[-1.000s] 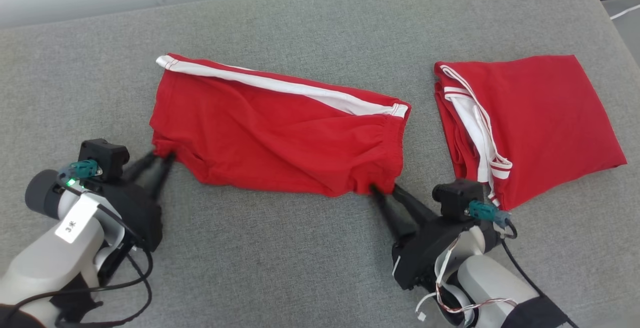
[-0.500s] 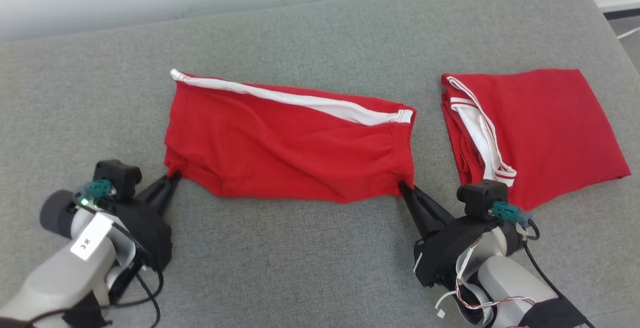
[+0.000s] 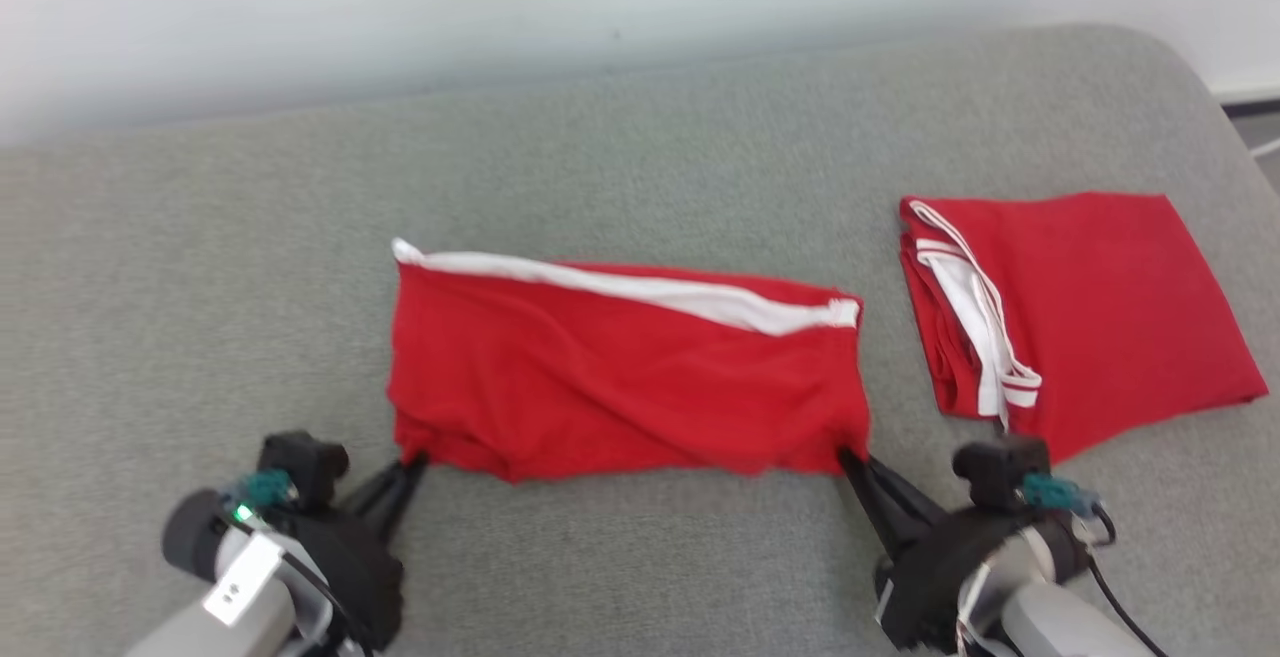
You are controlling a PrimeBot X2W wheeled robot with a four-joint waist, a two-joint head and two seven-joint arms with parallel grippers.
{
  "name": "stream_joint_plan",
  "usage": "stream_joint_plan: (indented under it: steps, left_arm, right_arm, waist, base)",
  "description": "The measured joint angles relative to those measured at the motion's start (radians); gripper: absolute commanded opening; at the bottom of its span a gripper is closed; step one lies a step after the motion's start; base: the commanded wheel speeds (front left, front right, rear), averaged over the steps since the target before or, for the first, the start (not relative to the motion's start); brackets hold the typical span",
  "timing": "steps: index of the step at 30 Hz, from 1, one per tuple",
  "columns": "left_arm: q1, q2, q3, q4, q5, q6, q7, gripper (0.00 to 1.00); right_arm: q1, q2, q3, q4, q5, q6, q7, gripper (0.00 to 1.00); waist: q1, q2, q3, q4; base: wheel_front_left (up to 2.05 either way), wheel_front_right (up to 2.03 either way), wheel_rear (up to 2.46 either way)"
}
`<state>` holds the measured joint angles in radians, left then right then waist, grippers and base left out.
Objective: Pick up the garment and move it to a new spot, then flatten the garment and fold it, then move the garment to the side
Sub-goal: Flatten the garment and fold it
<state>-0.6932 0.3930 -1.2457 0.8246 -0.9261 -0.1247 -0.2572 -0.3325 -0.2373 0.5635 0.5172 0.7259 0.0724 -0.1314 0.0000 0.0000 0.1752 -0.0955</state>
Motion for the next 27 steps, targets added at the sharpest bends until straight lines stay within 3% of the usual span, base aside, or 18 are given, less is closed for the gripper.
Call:
stream_joint_plan:
  steps: [9,27]
  left_arm:
    - [0.082,-0.025,-0.003,-0.014,0.002,0.000,0.000,0.00]
    - [0.219,-0.010,0.021,-0.039,0.003,0.028,0.001,0.00]
  right_arm:
    - [0.072,-0.039,0.023,0.005,0.031,0.034,0.018,0.00]
    - [0.144,-0.084,0.066,-0.010,0.078,0.049,0.072,0.00]
  waist:
    - [0.0000,0.0000,-0.073,0.054]
    - [-0.0002,-0.0001,-0.212,0.169]
  base:
    - [0.00,0.00,0.00]
    - [0.00,0.00,0.00]
